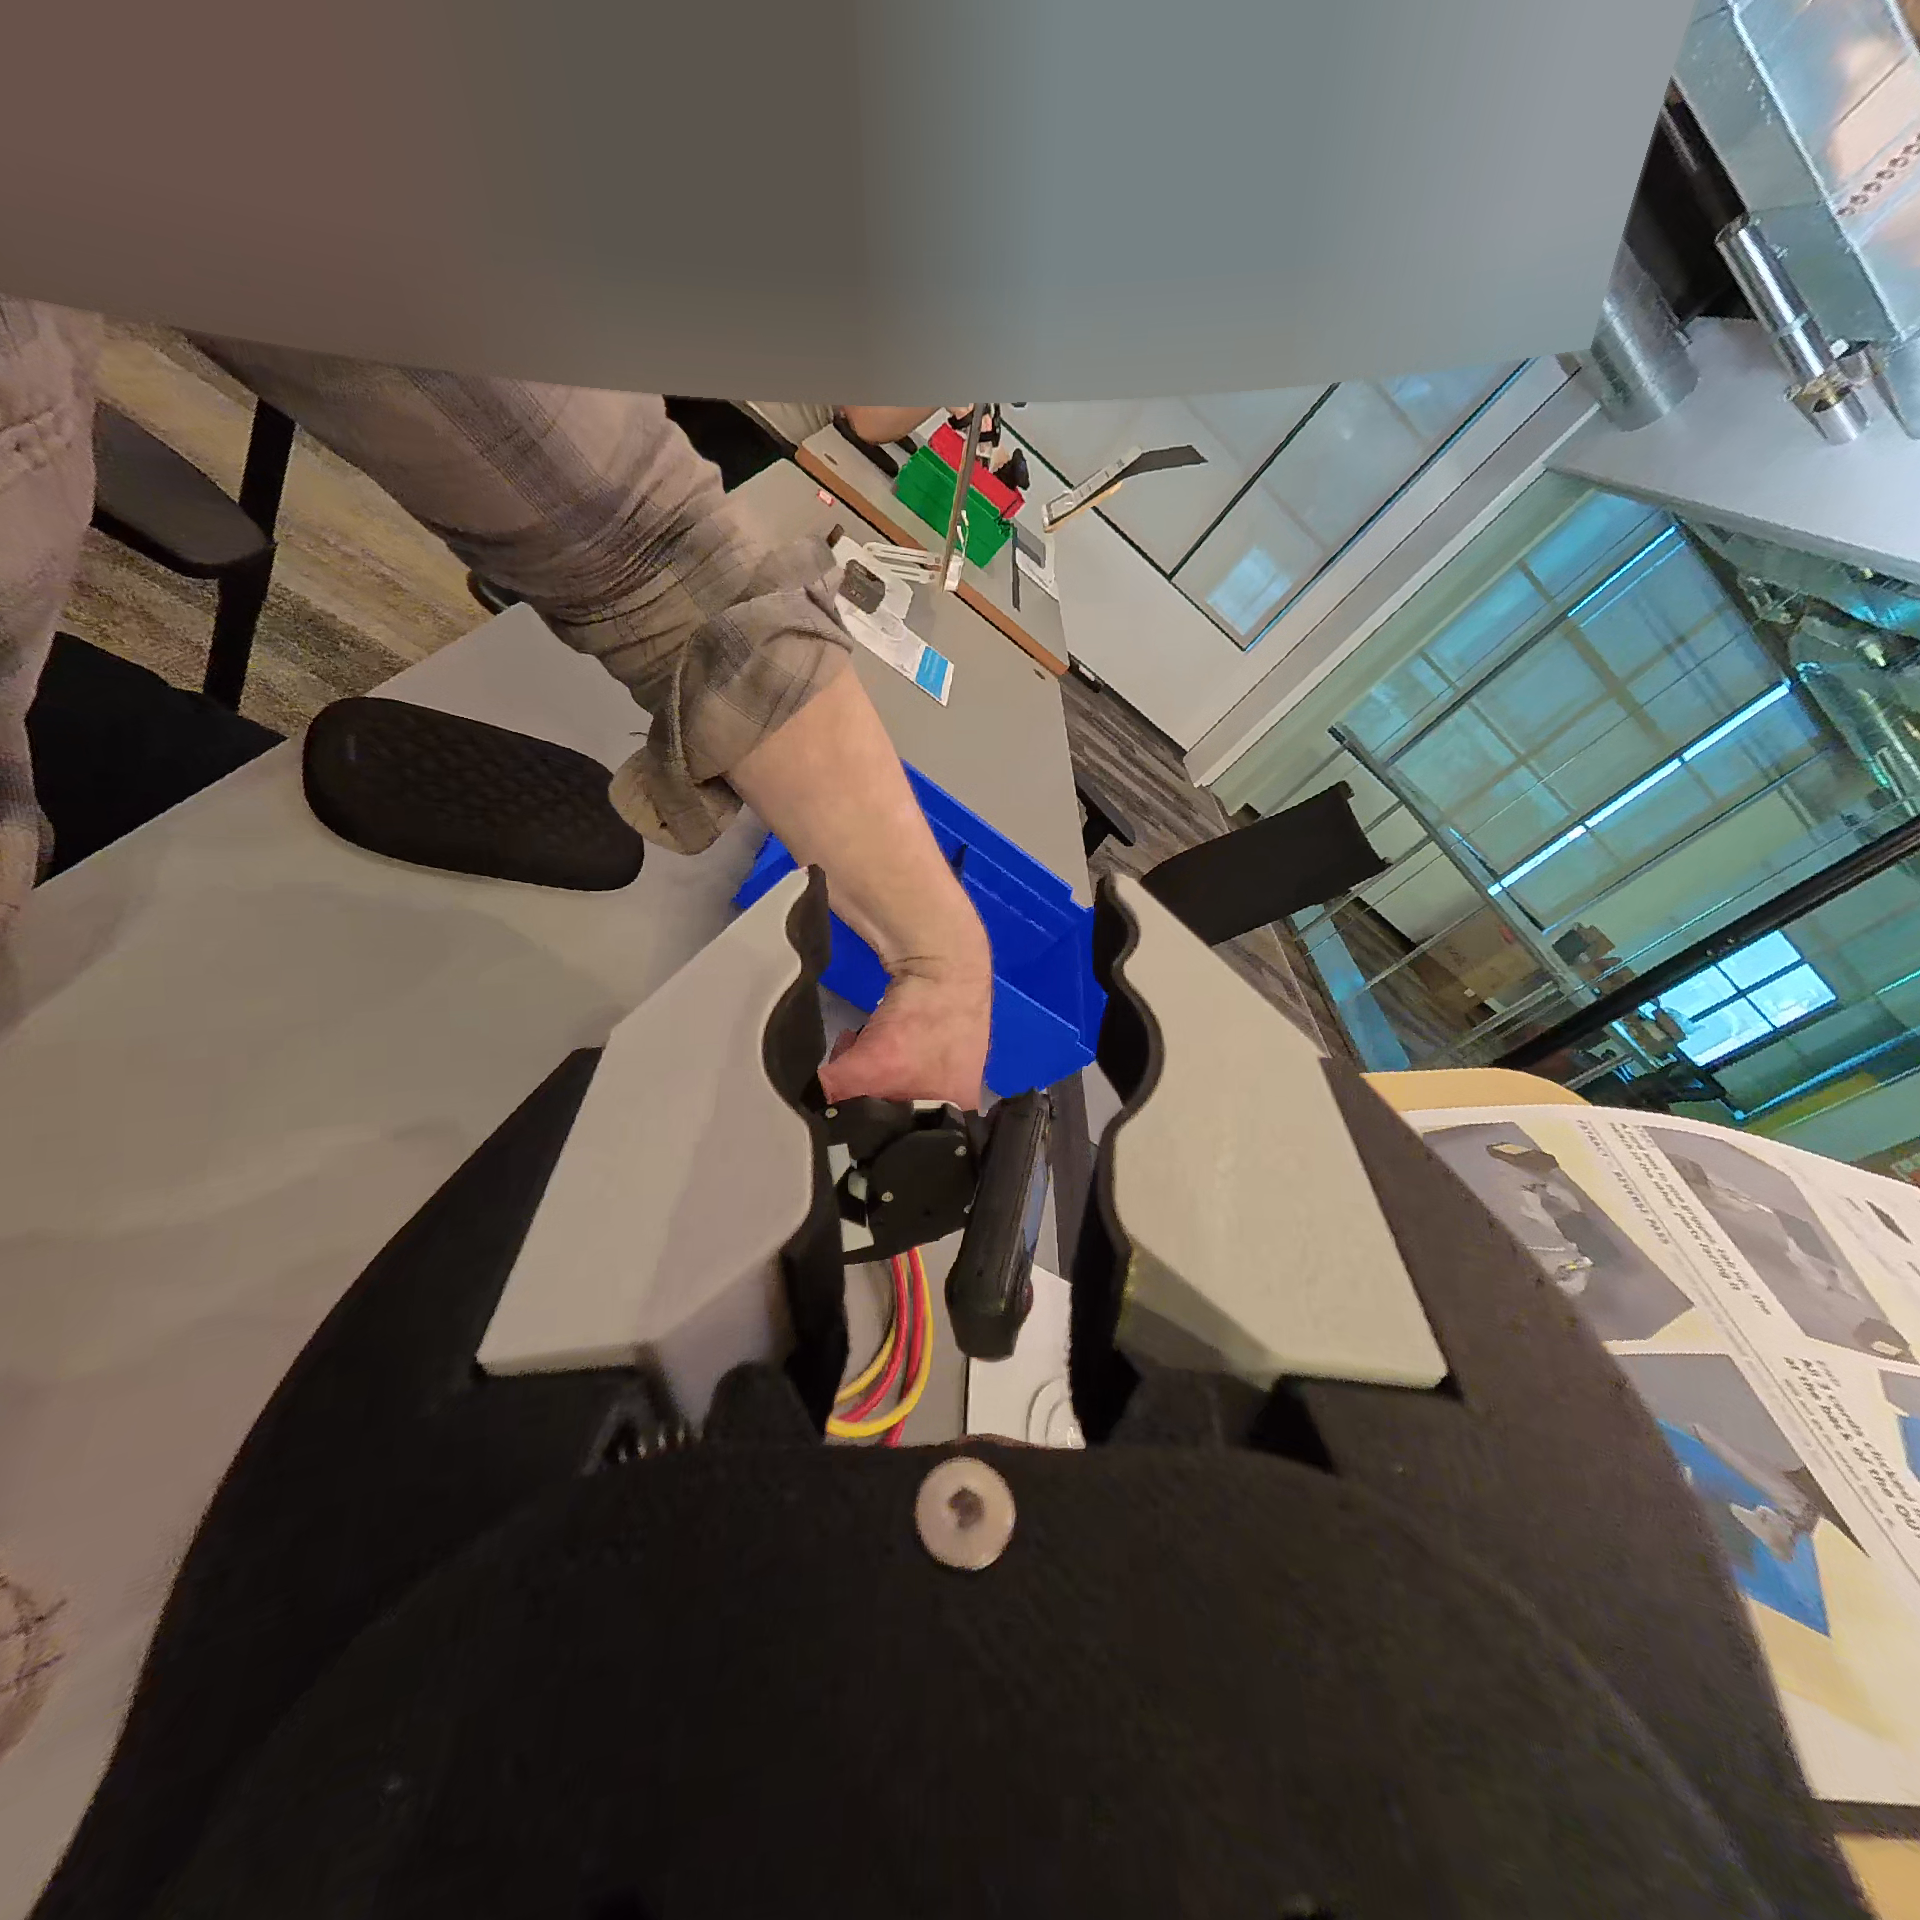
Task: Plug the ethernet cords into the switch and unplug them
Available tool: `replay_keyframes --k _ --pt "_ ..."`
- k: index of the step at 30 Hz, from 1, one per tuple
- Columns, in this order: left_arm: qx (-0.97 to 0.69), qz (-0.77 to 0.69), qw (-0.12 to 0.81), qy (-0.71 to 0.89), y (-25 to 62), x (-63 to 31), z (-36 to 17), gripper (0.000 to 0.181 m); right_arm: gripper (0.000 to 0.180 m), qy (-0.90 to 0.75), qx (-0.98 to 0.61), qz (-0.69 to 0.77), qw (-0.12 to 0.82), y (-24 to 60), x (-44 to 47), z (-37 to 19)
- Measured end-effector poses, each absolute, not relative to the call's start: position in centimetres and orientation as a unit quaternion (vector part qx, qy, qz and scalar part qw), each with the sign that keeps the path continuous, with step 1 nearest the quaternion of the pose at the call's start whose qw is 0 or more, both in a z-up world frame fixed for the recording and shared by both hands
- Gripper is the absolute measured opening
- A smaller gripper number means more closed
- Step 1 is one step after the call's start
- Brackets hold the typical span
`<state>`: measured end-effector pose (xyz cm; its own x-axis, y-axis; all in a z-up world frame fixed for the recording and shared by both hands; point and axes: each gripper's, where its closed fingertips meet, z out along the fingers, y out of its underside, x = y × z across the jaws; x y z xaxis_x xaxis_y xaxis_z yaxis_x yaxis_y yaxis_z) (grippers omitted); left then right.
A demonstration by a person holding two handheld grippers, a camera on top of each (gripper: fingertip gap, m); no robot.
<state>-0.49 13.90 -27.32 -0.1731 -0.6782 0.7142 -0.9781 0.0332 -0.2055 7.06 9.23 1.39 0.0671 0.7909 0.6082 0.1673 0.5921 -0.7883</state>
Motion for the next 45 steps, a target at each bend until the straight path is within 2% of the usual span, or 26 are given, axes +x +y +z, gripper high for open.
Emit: replay_keyframes --k 1,6,13,17,18,20,23,27,32,45 --pt "0.606 0.346 0.211 -0.685 14.0 -0.5 -27.3 0.034 0.049 -0.637 -0.377 0.25 0.625 9.2 7.0 1.4" --pt "0.622 0.347 0.149 -0.686 14.5 -0.9 -26.5 0.044 0.051 -0.639 -0.378 0.247 0.622 9.1 6.8 1.3" --pt "0.691 0.273 -0.02 -0.669 16.3 -2.0 -24.7 0.08 0.052 -0.637 -0.376 0.246 0.626 9.0 6.9 1.6" --pt "0.75 0.161 -0.141 -0.626 15.9 -2.8 -24.9 0.12 0.052 -0.631 -0.375 0.244 0.634 9.1 7.2 2.0" --pt "0.767 0.141 -0.173 -0.601 15.5 -2.7 -25.0 0.123 0.052 -0.629 -0.375 0.244 0.635 9.1 7.2 2.0" --pt "0.788 0.118 -0.21 -0.566 14.0 -2.4 -25.9 0.146 0.052 -0.627 -0.375 0.243 0.638 9.1 7.2 2.2" --pt "0.802 0.085 -0.277 -0.522 13.2 -1.7 -26.6 0.146 0.052 -0.628 -0.373 0.238 0.641 9.0 6.9 2.4" --pt "0.822 0.079 -0.311 -0.47 13.0 -0.4 -28.3 0.143 0.052 -0.631 -0.361 0.237 0.645 8.2 6.6 2.8" --pt "0.825 0.062 -0.326 -0.459 12.9 0.0 -30.3 0.113 0.052 -0.632 -0.35 0.238 0.649 7.5 6.7 3.3" --pt "0.821 0.125 -0.345 -0.436 14.0 0.0 -28.6 0.108 0.054 -0.63 -0.378 0.222 0.642 9.5 6.3 2.0"
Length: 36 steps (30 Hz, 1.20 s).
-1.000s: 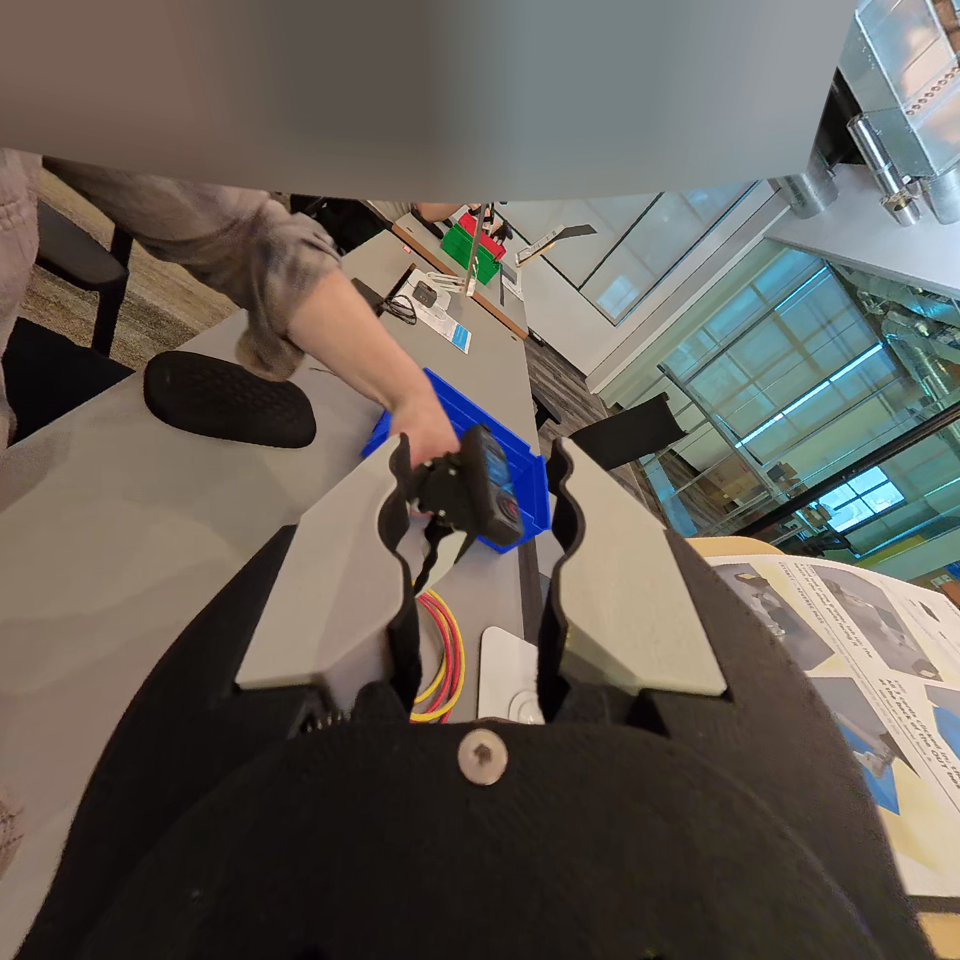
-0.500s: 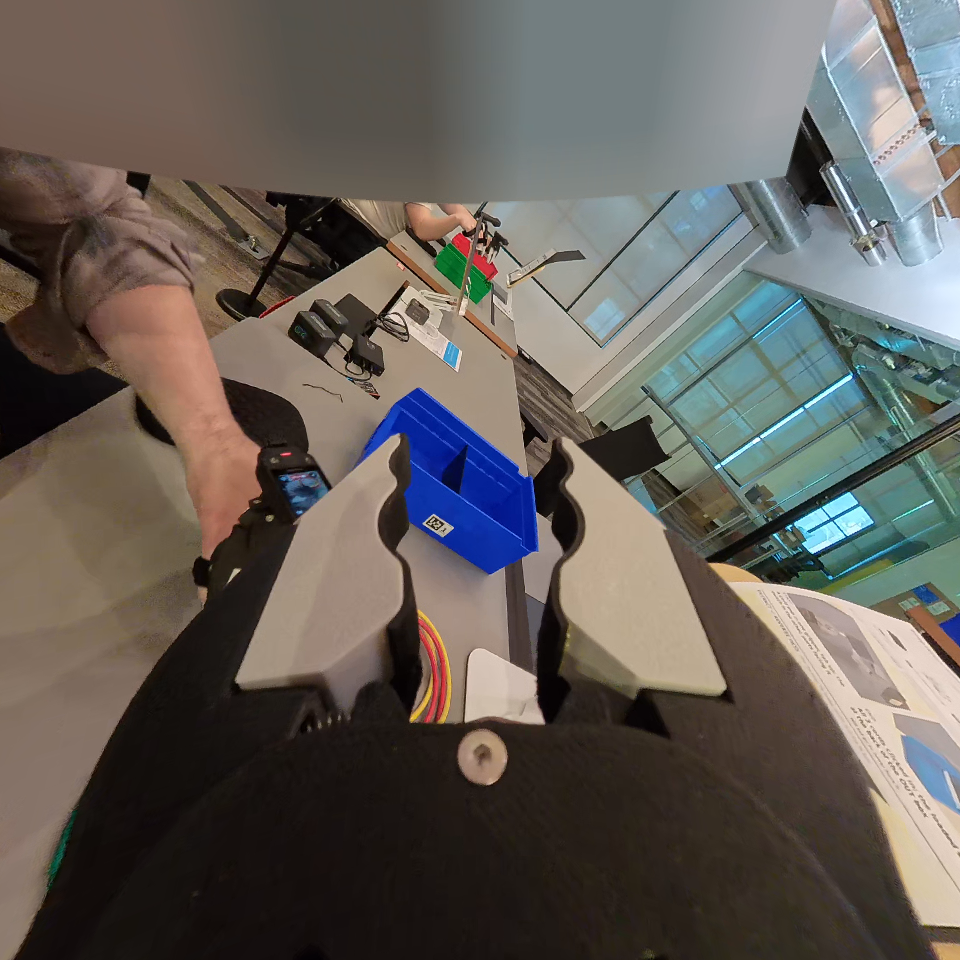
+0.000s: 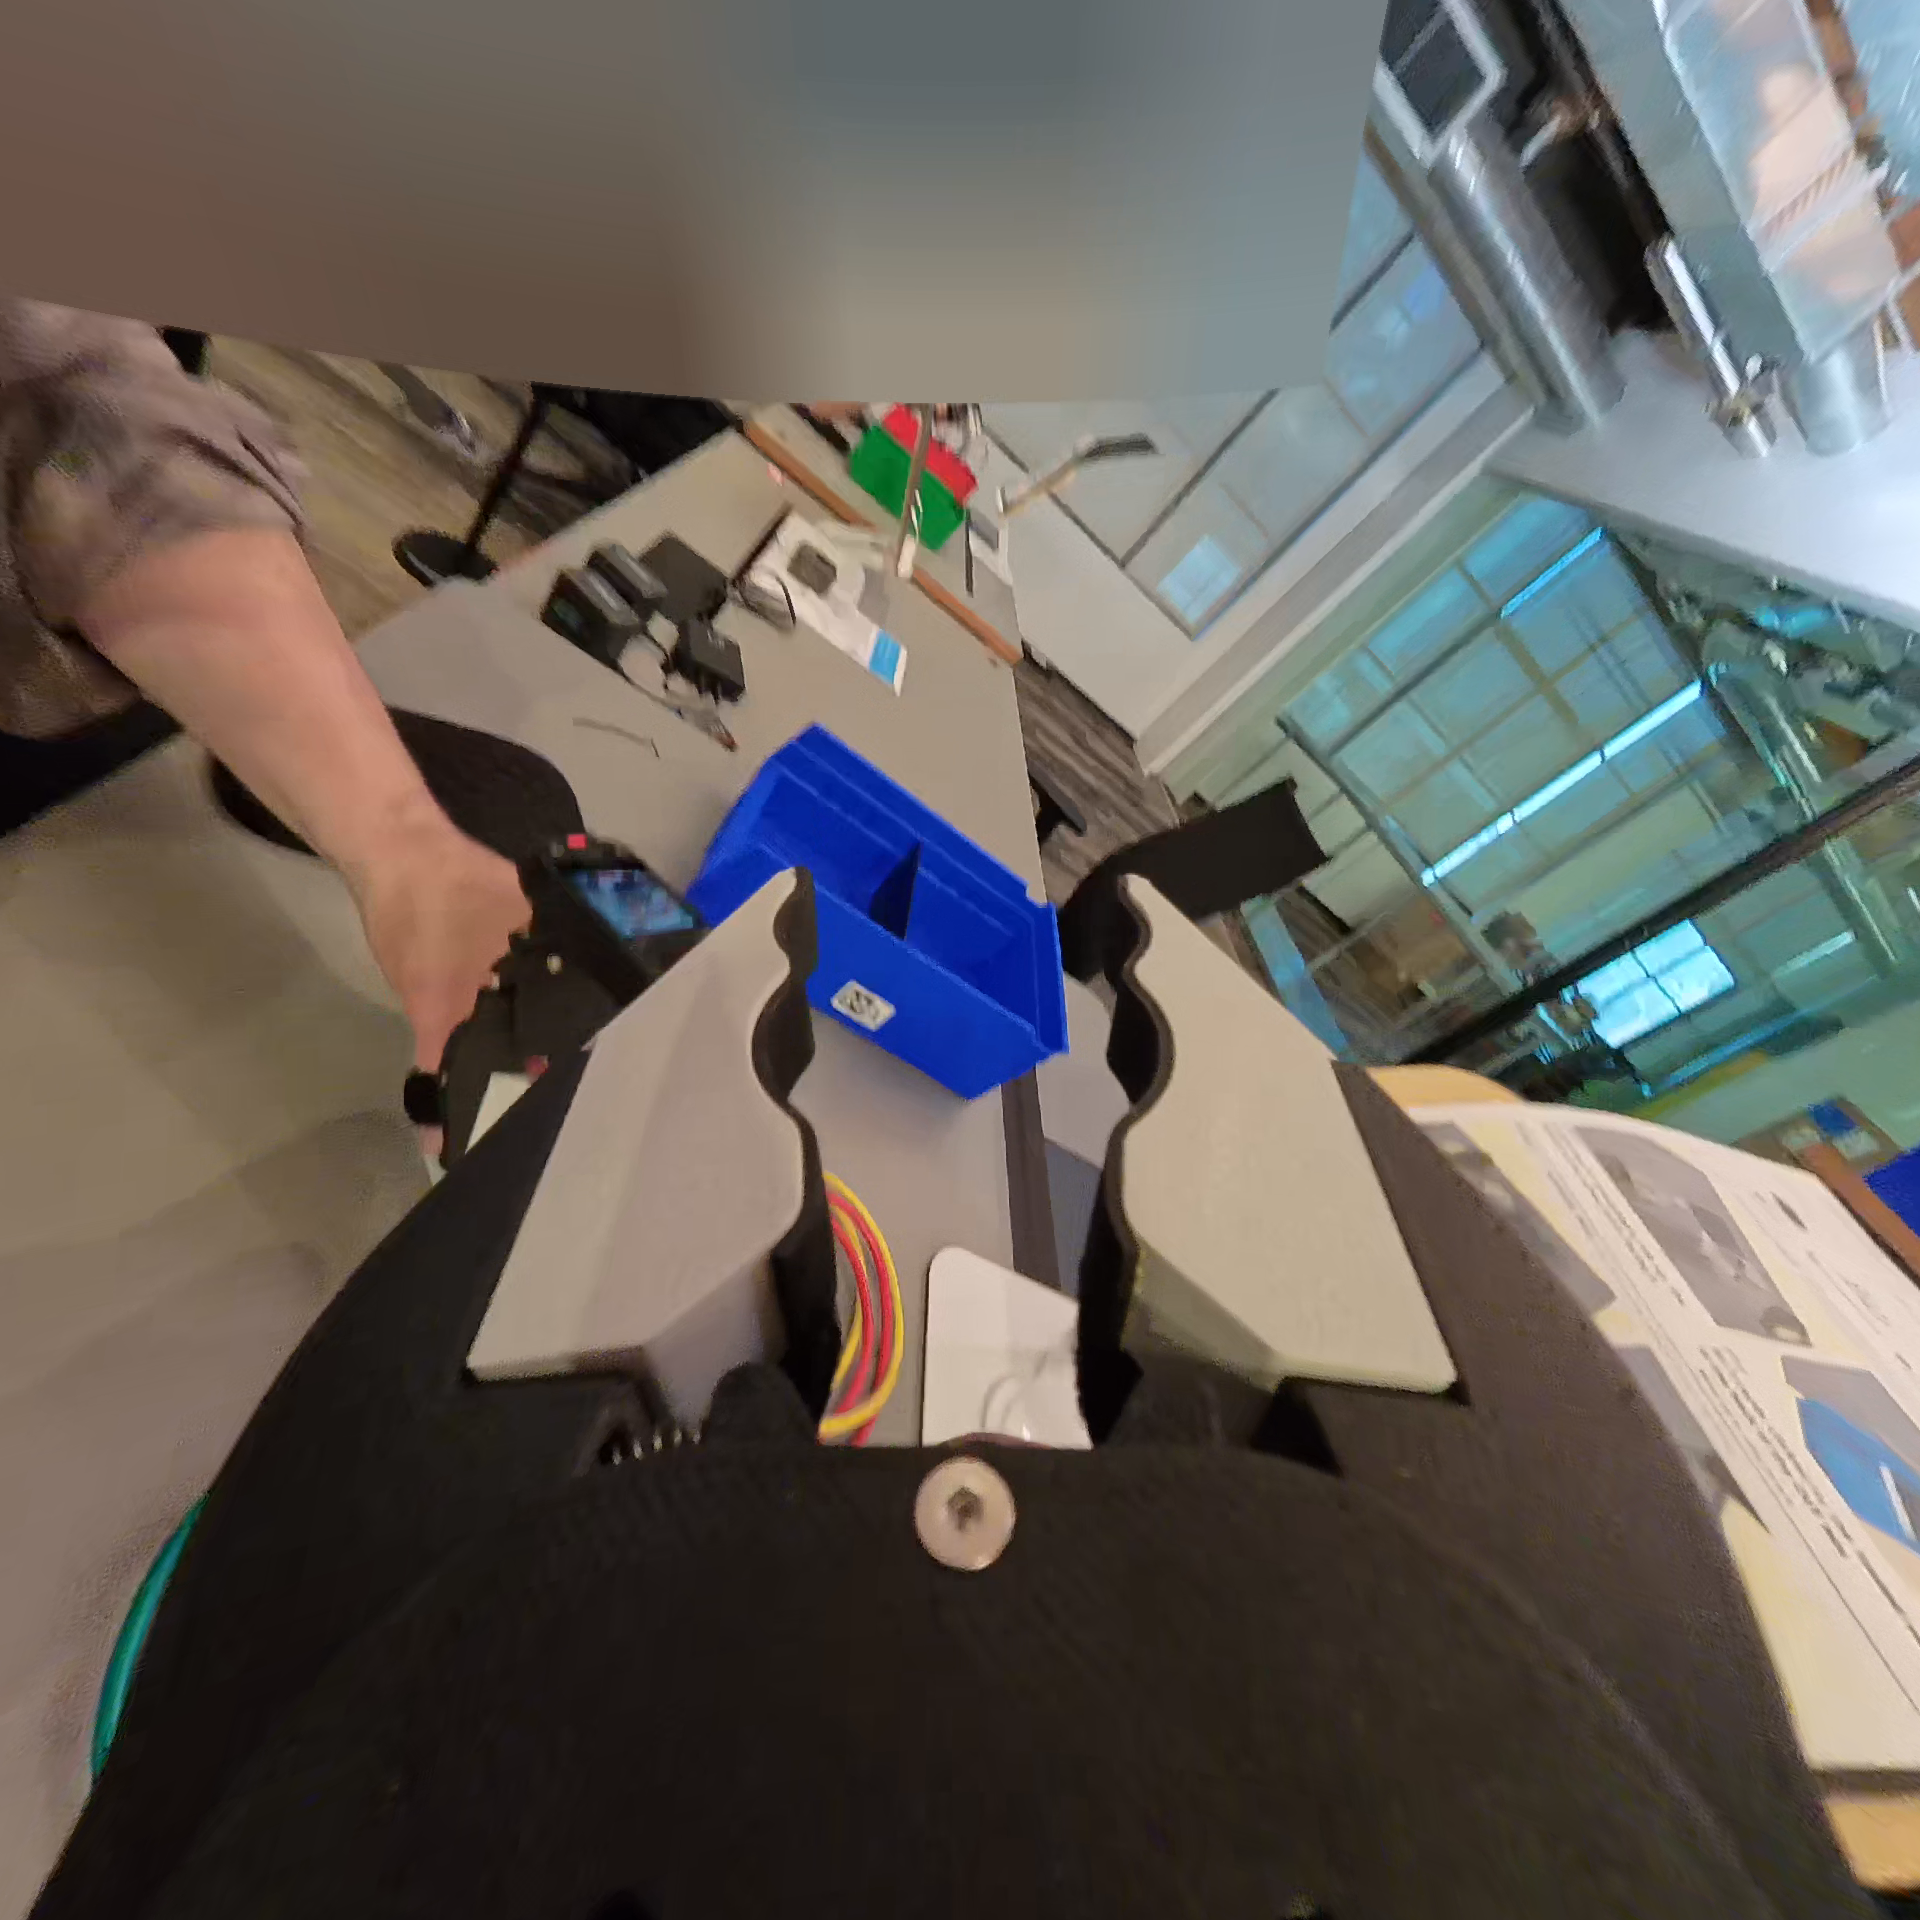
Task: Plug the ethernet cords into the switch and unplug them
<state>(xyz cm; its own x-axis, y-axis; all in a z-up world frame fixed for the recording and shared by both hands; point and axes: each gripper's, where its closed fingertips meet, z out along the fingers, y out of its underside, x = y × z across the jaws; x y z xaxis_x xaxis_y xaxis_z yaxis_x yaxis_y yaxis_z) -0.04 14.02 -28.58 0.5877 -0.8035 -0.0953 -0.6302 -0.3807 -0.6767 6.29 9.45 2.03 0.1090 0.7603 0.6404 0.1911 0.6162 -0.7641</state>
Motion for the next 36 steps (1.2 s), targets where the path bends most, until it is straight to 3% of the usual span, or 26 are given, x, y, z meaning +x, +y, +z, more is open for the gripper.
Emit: replay_keyframes --k 16,18,20,26,28,30,36 --pt "-0.785 -0.424 0.281 0.354 19.0 -5.8 -19.5 0.105 0.074 -0.727 -0.468 0.112 0.49 16.7 -2.9 -11.7" --pt "-0.729 -0.522 0.315 0.31 19.9 -6.9 -16.0 0.0 0.077 -0.741 -0.473 0.084 0.469 17.5 -3.9 -13.9" --pt "-0.715 -0.564 0.319 0.264 21.4 -8.7 -14.6 0.0 0.075 -0.754 -0.472 0.072 0.452 17.9 -5.1 -16.0" --pt "-0.772 -0.449 0.261 0.365 18.2 -7.2 -19.9 0.029 0.069 -0.755 -0.504 0.108 0.405 18.7 -5.2 -19.8" --pt "-0.775 -0.411 0.267 0.399 16.5 -6.5 -20.2 0.057 0.068 -0.736 -0.513 0.132 0.421 19.3 -4.3 -19.0" --pt "-0.763 -0.371 0.277 0.451 14.3 -5.4 -21.1 0.071 0.068 -0.721 -0.526 0.13 0.433 20.2 -2.9 -18.4" --pt "-0.802 -0.234 0.225 0.502 8.8 -2.9 -28.7 0.135 0.069 -0.692 -0.533 0.135 0.468 21.0 -0.9 -16.1"
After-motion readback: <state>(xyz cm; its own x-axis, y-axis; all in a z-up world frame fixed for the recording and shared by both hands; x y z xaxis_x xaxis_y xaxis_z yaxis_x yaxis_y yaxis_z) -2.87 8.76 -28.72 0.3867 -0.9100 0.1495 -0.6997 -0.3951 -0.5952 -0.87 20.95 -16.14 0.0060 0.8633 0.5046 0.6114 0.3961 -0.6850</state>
